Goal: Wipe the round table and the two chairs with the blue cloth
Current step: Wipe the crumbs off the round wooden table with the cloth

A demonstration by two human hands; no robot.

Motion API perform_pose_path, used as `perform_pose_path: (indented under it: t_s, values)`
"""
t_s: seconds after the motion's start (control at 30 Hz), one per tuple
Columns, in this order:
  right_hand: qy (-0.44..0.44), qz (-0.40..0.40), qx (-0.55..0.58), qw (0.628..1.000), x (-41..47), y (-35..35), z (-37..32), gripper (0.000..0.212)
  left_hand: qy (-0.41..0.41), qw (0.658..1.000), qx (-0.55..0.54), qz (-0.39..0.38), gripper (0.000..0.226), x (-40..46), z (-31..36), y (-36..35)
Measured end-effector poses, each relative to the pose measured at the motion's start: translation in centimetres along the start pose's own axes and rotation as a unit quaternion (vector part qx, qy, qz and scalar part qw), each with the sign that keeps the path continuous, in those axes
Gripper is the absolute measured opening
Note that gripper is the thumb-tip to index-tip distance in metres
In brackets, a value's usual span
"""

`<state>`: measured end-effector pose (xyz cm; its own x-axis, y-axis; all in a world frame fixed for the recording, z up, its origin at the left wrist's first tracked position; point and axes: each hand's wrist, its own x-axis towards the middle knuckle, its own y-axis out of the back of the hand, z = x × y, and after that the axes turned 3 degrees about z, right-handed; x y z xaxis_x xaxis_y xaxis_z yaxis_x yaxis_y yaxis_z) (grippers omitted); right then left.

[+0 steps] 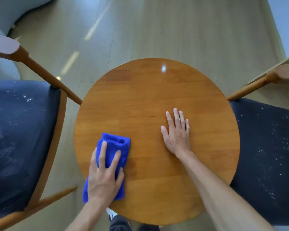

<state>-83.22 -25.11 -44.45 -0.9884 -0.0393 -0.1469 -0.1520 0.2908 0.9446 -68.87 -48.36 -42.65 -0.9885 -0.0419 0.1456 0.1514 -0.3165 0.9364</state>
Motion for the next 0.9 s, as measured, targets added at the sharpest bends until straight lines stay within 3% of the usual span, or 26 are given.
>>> perform_pose_path:
  t_s: [0.13,0.23,0.3,0.4,0.5,0.53,0.63,0.67,0.73,0.8,0.87,0.9]
  values:
    - [-0.039,0.000,0.213,0.976,-1.1,2.6,-0.6,0.044,-0.024,0.994,-0.066,-0.084,0.039,-6.7,11.0,-1.9]
    - [-0.097,0.055,0.310,0.944,-6.6,4.7,0.2,0.042,0.043,0.965,-0.104,-0.239,0.049,-7.4,18.9,-1.4]
    - [-0.153,0.085,0.309,0.935,-11.1,5.6,1.9,0.038,0.100,0.945,-0.175,-0.259,0.048,-6.8,21.5,-0.7]
    - [-0.191,0.135,0.235,0.944,-17.5,5.3,3.4,0.039,0.159,0.942,-0.272,-0.117,0.037,-5.8,19.5,-0.1]
    - [-0.159,0.056,0.123,0.978,-21.0,2.4,0.7,0.066,0.156,0.962,-0.218,-0.040,0.038,-4.5,12.8,-0.2]
    - [-0.160,0.033,0.092,0.982,-21.3,1.3,-0.8,0.073,0.161,0.971,-0.172,-0.048,0.039,-3.9,10.5,-0.2]
    - [-0.189,0.024,0.046,0.981,-20.3,-0.4,-4.0,0.063,0.157,0.978,-0.055,-0.124,0.052,-1.5,6.1,0.0]
    - [-0.163,0.038,0.029,0.985,-20.4,-0.7,-3.8,0.061,0.134,0.980,-0.032,-0.145,0.059,-0.9,5.5,-0.1]
    - [-0.001,0.059,-0.017,0.998,-22.0,-1.4,-1.5,0.056,0.101,0.979,-0.012,-0.178,0.069,0.2,5.2,-0.3]
    - [0.146,0.047,-0.040,0.987,-22.8,-1.0,2.6,0.052,0.097,0.972,0.008,-0.216,0.092,1.4,5.5,-0.9]
    - [0.174,0.045,-0.051,0.982,-21.0,0.7,7.3,0.052,0.090,0.962,0.049,-0.254,0.111,2.4,5.4,-1.7]
    - [0.139,0.057,-0.051,0.987,-19.4,1.9,9.1,0.053,0.084,0.957,0.071,-0.267,0.114,2.8,5.2,-2.1]
